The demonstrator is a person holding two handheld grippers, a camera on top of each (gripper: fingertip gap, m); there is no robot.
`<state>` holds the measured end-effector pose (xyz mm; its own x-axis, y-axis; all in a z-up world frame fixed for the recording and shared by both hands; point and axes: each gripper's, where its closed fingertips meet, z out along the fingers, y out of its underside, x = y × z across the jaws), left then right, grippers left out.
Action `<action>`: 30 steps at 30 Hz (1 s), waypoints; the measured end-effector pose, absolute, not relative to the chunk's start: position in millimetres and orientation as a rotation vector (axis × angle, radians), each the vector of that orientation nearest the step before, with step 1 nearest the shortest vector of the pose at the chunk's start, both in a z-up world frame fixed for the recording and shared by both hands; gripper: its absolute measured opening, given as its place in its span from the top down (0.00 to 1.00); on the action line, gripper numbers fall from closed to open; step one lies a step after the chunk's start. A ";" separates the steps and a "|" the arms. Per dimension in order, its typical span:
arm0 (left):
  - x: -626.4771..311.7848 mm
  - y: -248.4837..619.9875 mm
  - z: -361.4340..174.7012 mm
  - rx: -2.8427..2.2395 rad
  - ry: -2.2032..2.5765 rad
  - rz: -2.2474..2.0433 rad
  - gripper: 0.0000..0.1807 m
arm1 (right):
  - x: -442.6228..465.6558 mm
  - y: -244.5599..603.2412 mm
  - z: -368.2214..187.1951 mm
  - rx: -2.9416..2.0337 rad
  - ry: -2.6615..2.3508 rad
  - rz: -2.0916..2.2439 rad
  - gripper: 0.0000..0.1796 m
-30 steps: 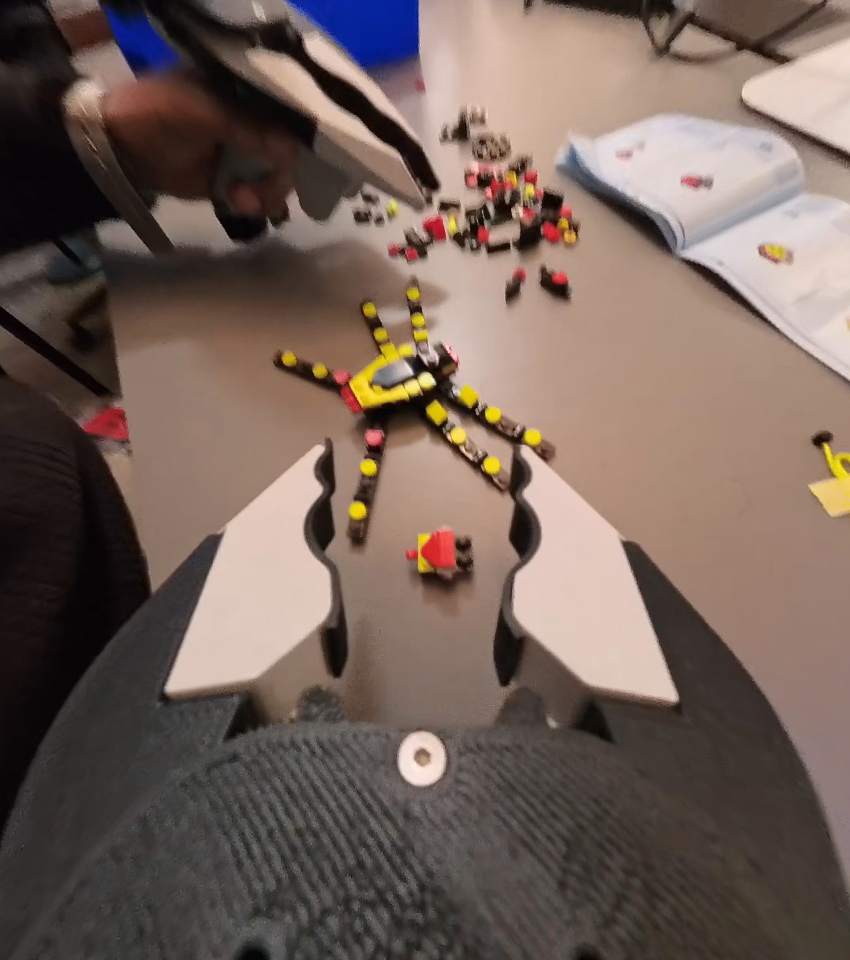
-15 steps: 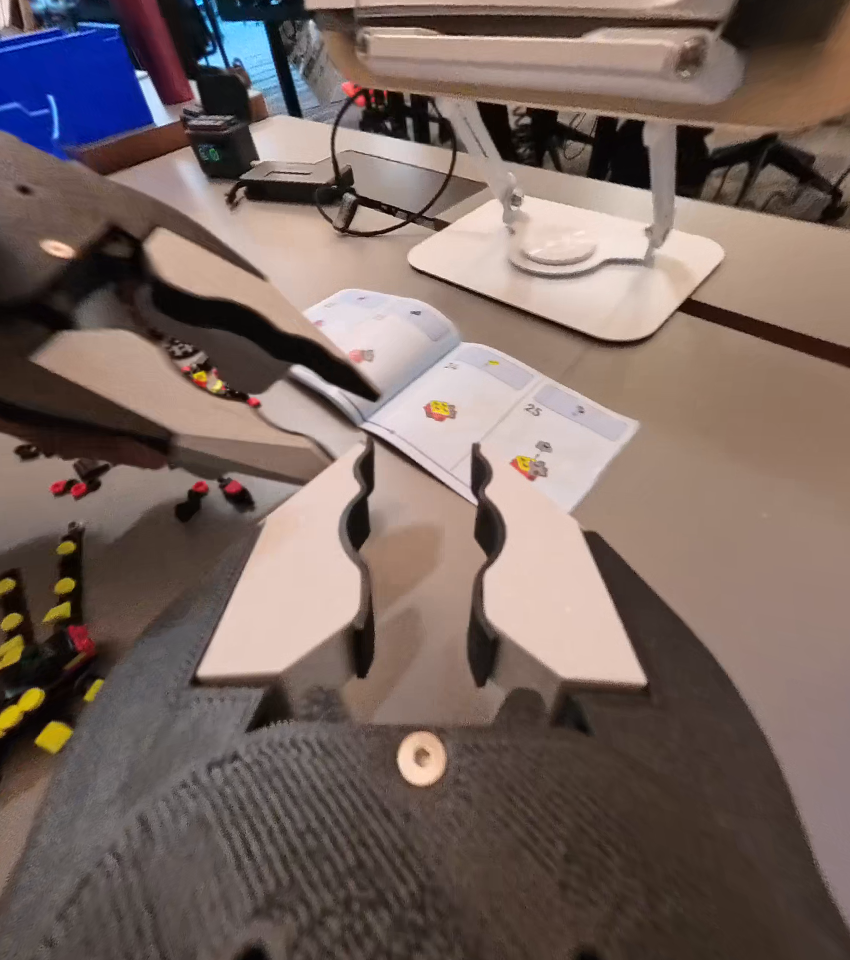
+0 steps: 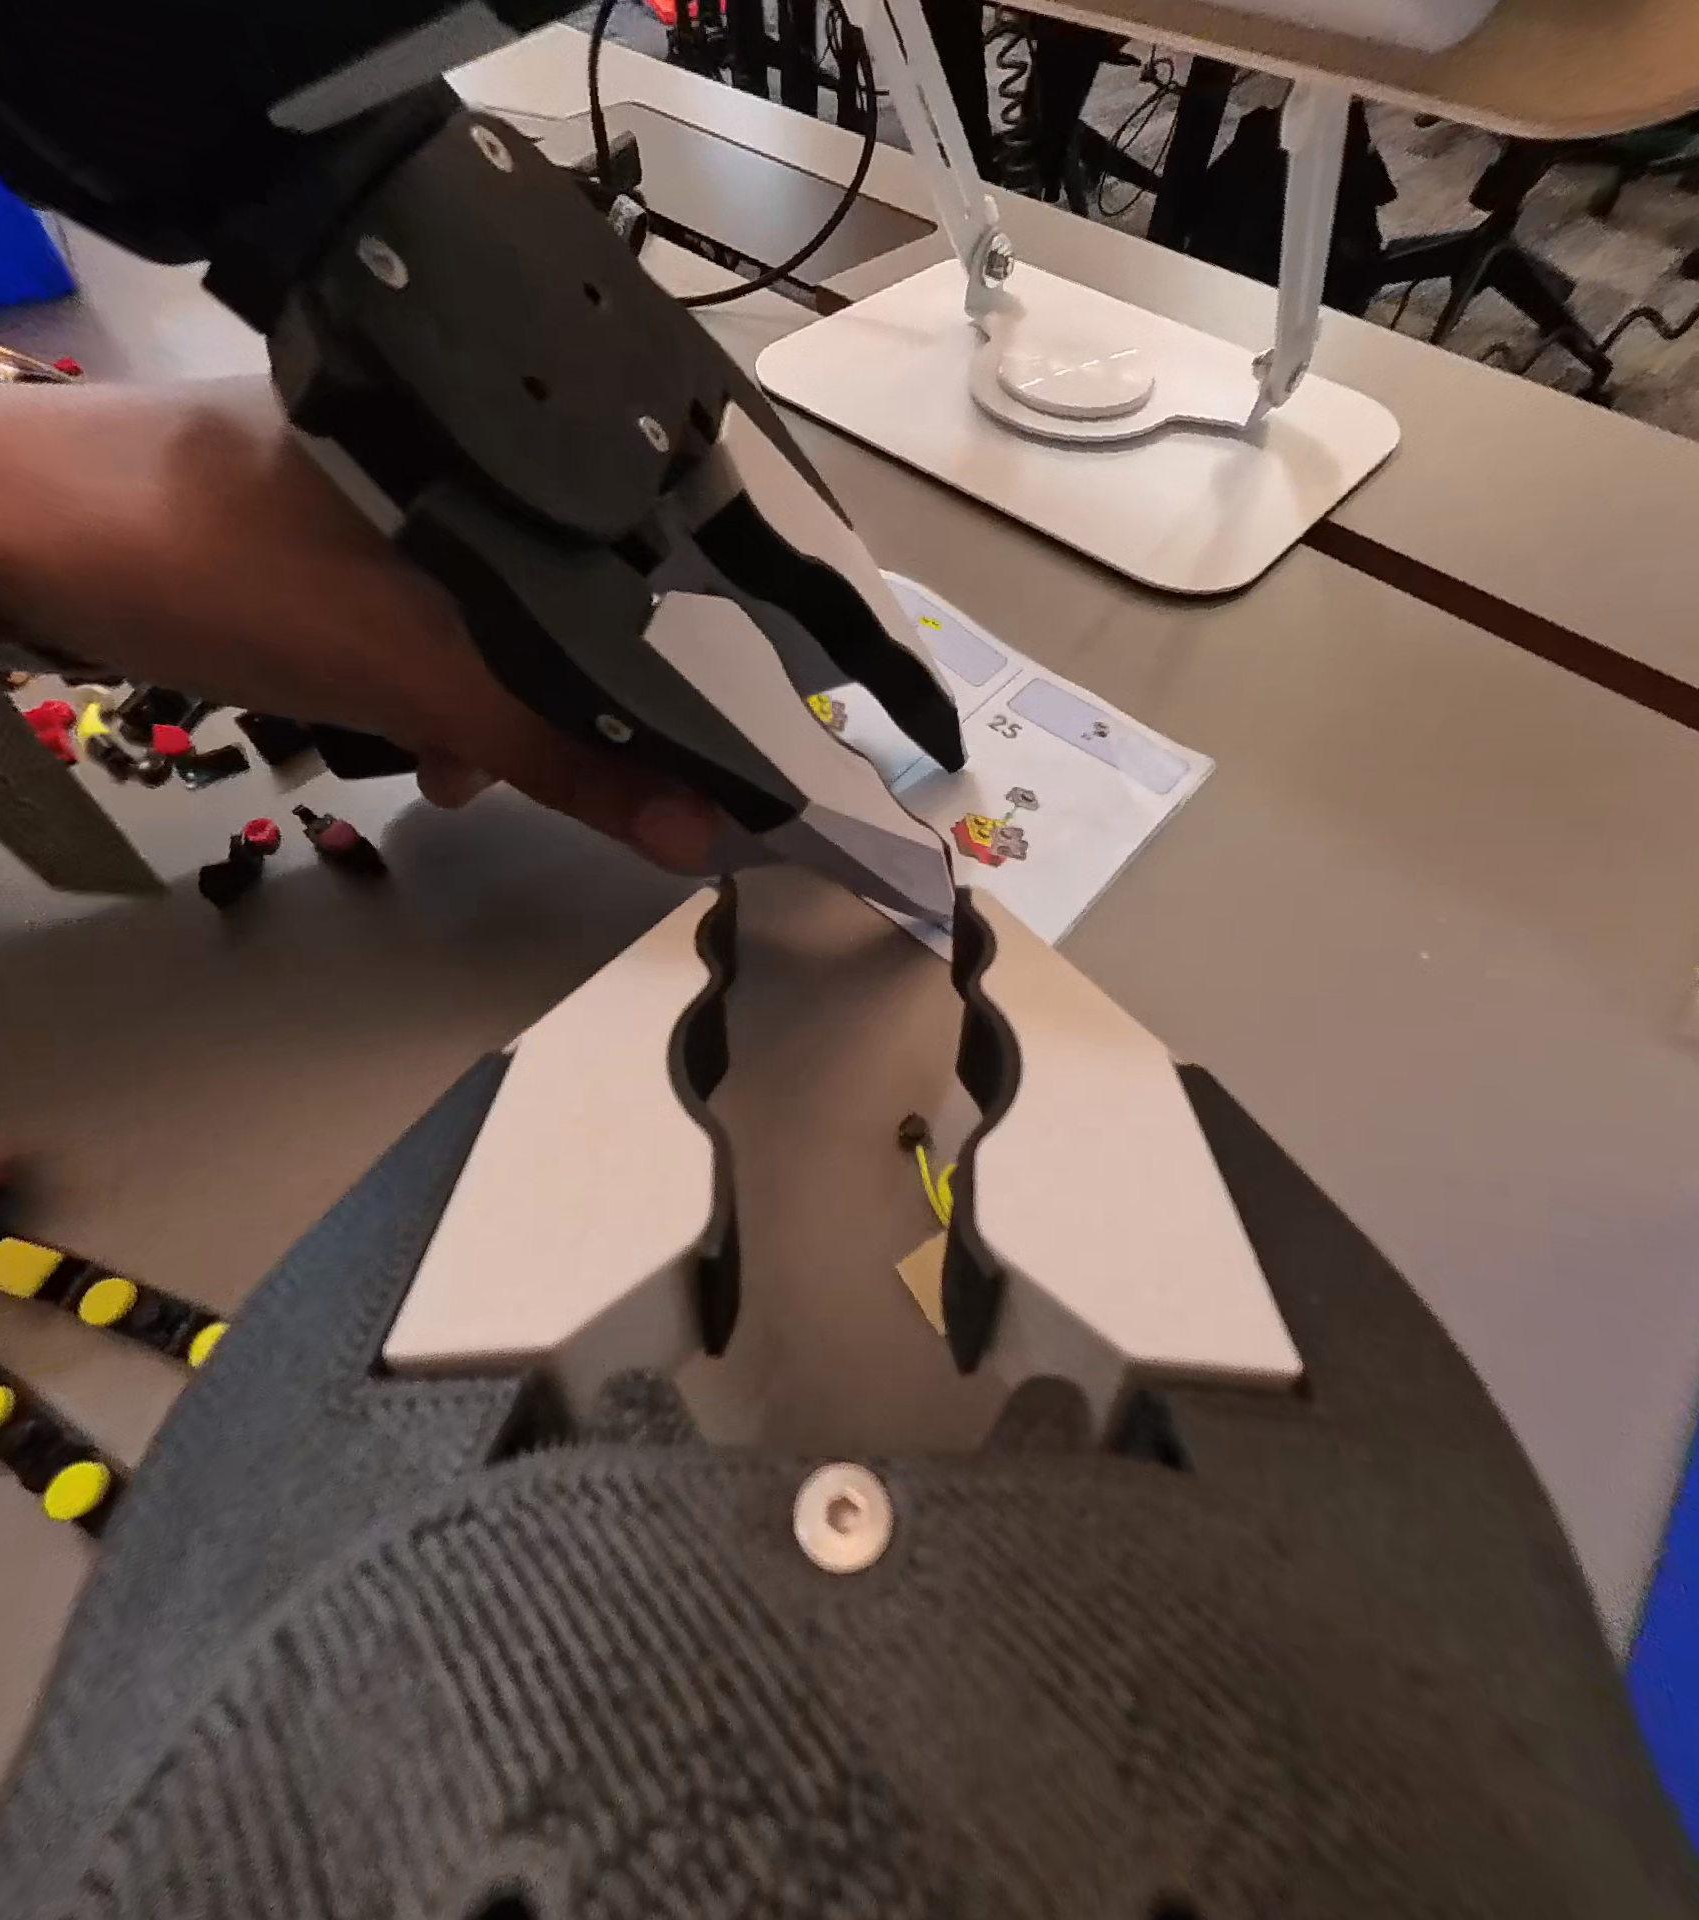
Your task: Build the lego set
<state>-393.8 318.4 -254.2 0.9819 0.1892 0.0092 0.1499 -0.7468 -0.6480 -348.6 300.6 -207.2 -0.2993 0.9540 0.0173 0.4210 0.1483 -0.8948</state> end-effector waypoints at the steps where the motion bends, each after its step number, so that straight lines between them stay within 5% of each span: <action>1: -394.6 318.3 -253.8 -2.419 -0.245 0.065 0.75 | -349.0 300.2 -207.3 -1.313 -1.811 1.102 0.78; 13: -400.5 315.2 -250.1 -2.369 -0.357 0.006 1.00 | -350.0 302.9 -213.0 -1.334 -1.821 1.046 0.76; 14: -399.7 314.3 -248.0 -2.360 -0.379 -0.012 0.99 | -350.0 303.4 -212.5 -1.335 -1.816 1.048 0.77; 16: -395.9 313.3 -244.7 -2.349 -0.415 -0.065 0.76 | -350.0 304.1 -212.0 -1.339 -1.810 1.052 0.77; 19: -406.4 310.0 -246.0 -2.355 -0.446 0.044 0.59 | -350.3 304.0 -213.3 -1.344 -1.817 1.048 0.77; 25: -417.8 307.8 -254.9 -2.385 -0.448 0.171 0.56 | -349.3 303.1 -213.9 -1.339 -1.823 1.043 0.77; 30: -417.4 307.6 -254.2 -2.388 -0.434 0.179 0.68 | -349.4 304.8 -213.7 -1.355 -1.815 1.053 0.77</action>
